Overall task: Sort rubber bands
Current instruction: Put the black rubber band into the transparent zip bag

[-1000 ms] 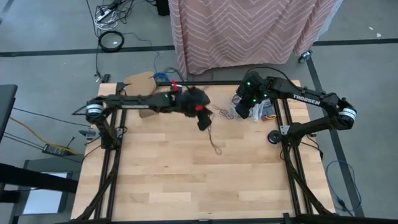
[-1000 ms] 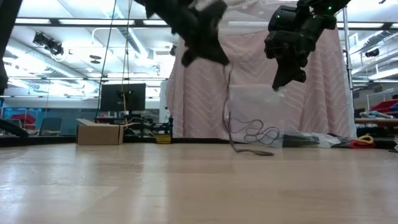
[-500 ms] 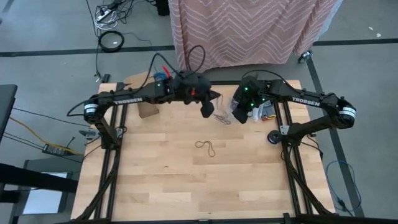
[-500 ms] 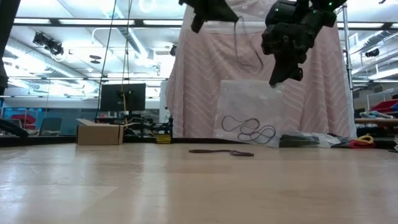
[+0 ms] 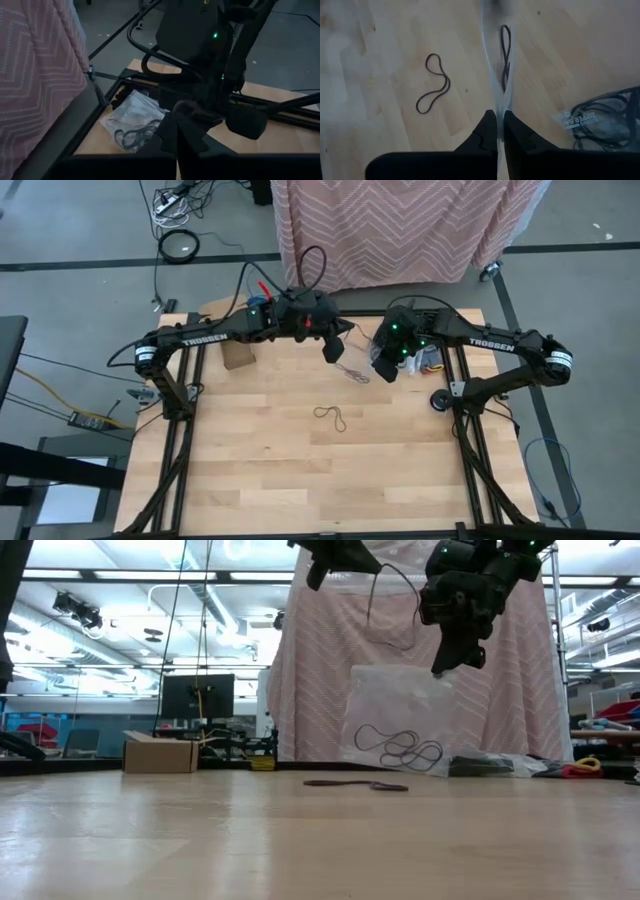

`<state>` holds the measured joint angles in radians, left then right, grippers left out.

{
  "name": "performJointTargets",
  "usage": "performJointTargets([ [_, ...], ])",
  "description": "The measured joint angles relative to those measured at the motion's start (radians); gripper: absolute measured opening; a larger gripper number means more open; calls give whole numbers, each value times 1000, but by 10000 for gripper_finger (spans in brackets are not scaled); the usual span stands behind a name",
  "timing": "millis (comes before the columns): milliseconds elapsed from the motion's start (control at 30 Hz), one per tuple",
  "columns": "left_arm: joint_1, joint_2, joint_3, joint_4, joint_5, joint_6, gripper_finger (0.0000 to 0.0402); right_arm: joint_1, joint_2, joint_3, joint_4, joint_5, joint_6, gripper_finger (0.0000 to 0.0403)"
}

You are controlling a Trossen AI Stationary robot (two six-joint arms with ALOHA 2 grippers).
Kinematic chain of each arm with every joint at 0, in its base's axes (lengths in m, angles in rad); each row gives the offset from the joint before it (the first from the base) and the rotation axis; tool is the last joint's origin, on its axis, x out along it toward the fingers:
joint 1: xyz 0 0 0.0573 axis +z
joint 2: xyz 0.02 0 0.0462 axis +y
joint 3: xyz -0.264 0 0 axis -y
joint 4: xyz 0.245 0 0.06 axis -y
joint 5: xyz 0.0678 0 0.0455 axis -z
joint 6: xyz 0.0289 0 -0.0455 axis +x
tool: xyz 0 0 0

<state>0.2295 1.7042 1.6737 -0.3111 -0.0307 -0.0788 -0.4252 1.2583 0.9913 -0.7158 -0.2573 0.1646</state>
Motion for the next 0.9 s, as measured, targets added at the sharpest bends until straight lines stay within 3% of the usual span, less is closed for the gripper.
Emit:
performJointTargets([
  [900,0,33,0,-20,26,-3,0,39,0,0,34,-33,19,6],
])
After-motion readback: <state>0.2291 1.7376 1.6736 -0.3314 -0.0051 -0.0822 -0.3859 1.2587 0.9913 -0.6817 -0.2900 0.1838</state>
